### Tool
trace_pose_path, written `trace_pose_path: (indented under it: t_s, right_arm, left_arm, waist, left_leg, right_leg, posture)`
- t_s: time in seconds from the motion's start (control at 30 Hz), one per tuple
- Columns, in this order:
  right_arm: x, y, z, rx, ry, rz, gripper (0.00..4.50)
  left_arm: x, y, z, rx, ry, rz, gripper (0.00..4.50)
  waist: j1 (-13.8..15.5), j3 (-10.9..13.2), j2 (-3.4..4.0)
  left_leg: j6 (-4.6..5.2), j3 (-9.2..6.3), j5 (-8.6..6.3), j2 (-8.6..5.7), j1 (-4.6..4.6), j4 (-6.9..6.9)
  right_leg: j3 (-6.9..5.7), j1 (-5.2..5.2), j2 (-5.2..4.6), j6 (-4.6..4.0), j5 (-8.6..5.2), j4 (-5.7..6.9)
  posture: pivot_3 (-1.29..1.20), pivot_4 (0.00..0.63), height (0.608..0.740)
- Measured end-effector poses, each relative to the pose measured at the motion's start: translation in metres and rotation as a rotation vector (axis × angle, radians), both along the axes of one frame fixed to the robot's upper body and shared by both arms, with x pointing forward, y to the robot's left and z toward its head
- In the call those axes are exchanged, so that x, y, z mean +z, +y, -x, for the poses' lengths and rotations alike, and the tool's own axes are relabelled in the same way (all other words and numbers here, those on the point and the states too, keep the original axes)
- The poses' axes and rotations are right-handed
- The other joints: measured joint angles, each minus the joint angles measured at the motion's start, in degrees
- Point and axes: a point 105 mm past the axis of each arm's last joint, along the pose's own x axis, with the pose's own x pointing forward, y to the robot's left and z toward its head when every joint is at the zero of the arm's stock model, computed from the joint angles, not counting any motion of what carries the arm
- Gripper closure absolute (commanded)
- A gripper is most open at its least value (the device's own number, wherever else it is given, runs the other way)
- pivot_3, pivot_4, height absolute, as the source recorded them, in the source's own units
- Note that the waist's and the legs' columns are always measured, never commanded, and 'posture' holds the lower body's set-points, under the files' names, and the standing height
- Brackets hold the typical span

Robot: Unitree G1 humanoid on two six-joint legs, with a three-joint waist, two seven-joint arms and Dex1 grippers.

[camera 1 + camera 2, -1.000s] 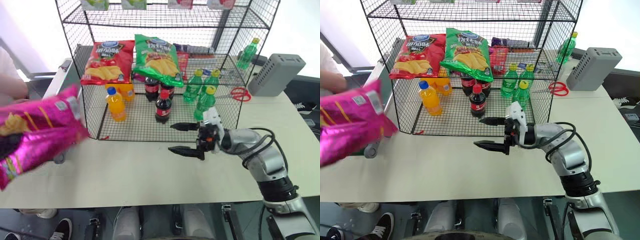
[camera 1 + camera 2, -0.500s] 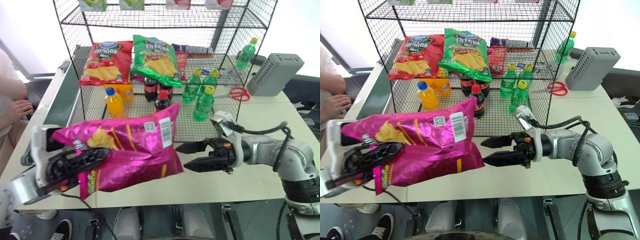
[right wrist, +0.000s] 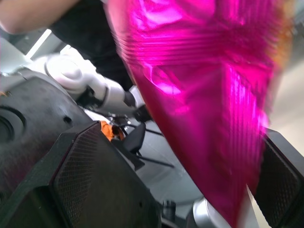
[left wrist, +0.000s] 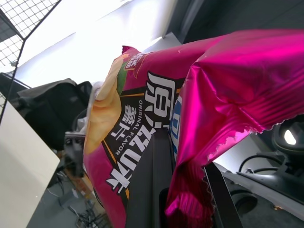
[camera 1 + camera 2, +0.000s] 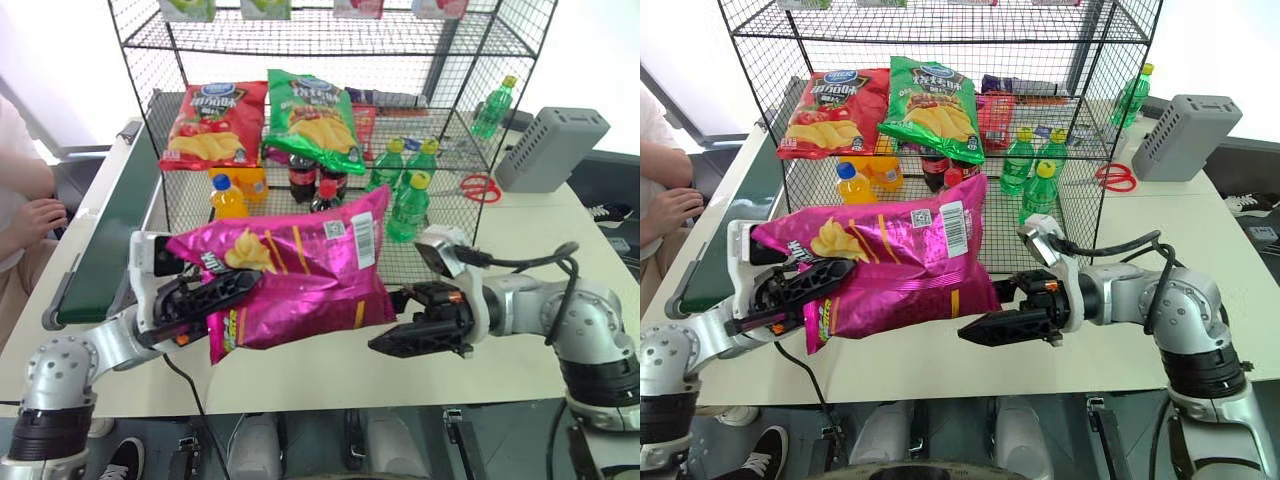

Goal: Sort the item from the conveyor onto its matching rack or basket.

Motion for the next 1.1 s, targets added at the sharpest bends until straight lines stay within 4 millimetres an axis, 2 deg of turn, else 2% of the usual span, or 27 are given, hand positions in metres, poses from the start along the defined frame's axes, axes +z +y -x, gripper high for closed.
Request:
trace_pose_path:
  t_s: [0.37, 0.47, 0.67, 0.7, 0.73, 0.83, 1.03, 1.07, 1.1]
  right_arm:
    - [-0.001, 0.006, -0.009, -0.051, -0.01, -0.029, 0.0]
    - [-0.003, 0.007, -0.011, -0.057, 0.008, -0.035, 0.85]
    - [-0.005, 0.007, -0.011, -0.061, 0.005, -0.027, 3.87]
    - [-0.005, 0.007, -0.013, -0.068, -0.002, -0.024, 4.13]
    - [-0.005, 0.007, -0.013, -0.072, -0.007, -0.021, 4.14]
    - [-0.006, 0.006, -0.016, -0.088, -0.03, -0.011, 4.14]
    - [-0.011, -0.001, -0.026, -0.158, -0.164, 0.074, 4.14]
    - [-0.014, -0.008, -0.028, -0.189, -0.222, 0.125, 4.14]
    - [-0.016, -0.014, -0.031, -0.218, -0.272, 0.17, 4.14]
  left_arm:
    - [-0.009, -0.004, -0.001, 0.007, 0.025, -0.001, 4.46]
    - [-0.012, -0.005, -0.004, 0.029, 0.021, -0.014, 4.5]
    - [-0.017, -0.007, -0.01, 0.089, 0.0, -0.035, 4.5]
    - [-0.018, -0.007, -0.011, 0.095, -0.001, -0.035, 4.5]
    - [-0.018, -0.008, -0.012, 0.103, -0.004, -0.038, 4.5]
    - [-0.019, -0.005, -0.015, 0.127, -0.007, -0.043, 3.56]
    - [-0.015, 0.013, -0.021, 0.213, -0.037, -0.076, 0.65]
    - [-0.017, 0.016, -0.022, 0.246, -0.053, -0.105, 0.23]
    - [-0.02, 0.021, -0.022, 0.283, -0.062, -0.129, 0.0]
  waist:
    - [0.0, 0.0, 0.0]
    - [0.0, 0.0, 0.01]
    - [0.0, 0.0, 0.0]
    - [0.0, 0.0, 0.0]
    - [0.0, 0.0, 0.0]
    - [0.0, 0.0, 0.0]
    - [0.0, 0.0, 0.0]
    - [0.1, 0.0, 0.02]
    - [0.1, 0.0, 0.02]
  left_leg:
    - [0.0, -0.01, 0.0, 0.0, -0.03, 0.0]
    - [0.0, -0.01, 0.0, 0.0, -0.03, 0.0]
    - [0.0, -0.01, 0.0, 0.0, -0.04, 0.0]
    - [0.0, -0.01, 0.0, 0.0, -0.05, 0.0]
    - [0.0, -0.01, 0.0, 0.0, -0.04, 0.0]
    - [0.0, -0.01, 0.0, 0.0, -0.04, 0.0]
    - [0.0, -0.01, 0.0, 0.0, -0.06, -0.01]
    - [0.0, 0.0, 0.0, -0.01, -0.1, -0.01]
    - [0.0, 0.02, 0.0, -0.02, -0.12, -0.01]
  right_leg:
    - [0.0, -0.01, -0.01, 0.0, 0.0, -0.04]
    - [0.0, -0.02, -0.01, 0.0, 0.0, -0.04]
    - [0.0, -0.02, -0.01, 0.0, 0.0, -0.04]
    - [0.0, -0.02, -0.01, 0.0, 0.0, -0.04]
    - [0.0, -0.02, -0.01, 0.0, 0.0, -0.04]
    - [0.0, -0.02, -0.01, 0.0, 0.0, -0.04]
    - [0.0, -0.04, -0.01, 0.0, 0.0, -0.05]
    - [0.0, -0.06, -0.02, 0.01, 0.0, -0.08]
    - [-0.01, -0.06, -0.02, 0.01, 0.0, -0.12]
  posture:
    - [0.0, 0.15, 0.74]
    - [0.0, 0.15, 0.74]
    - [0.0, 0.15, 0.74]
    - [0.0, 0.15, 0.74]
    - [0.0, 0.15, 0.74]
    - [0.0, 0.15, 0.74]
    - [0.0, 0.15, 0.74]
    - [0.0, 0.15, 0.74]
    - [0.0, 0.15, 0.74]
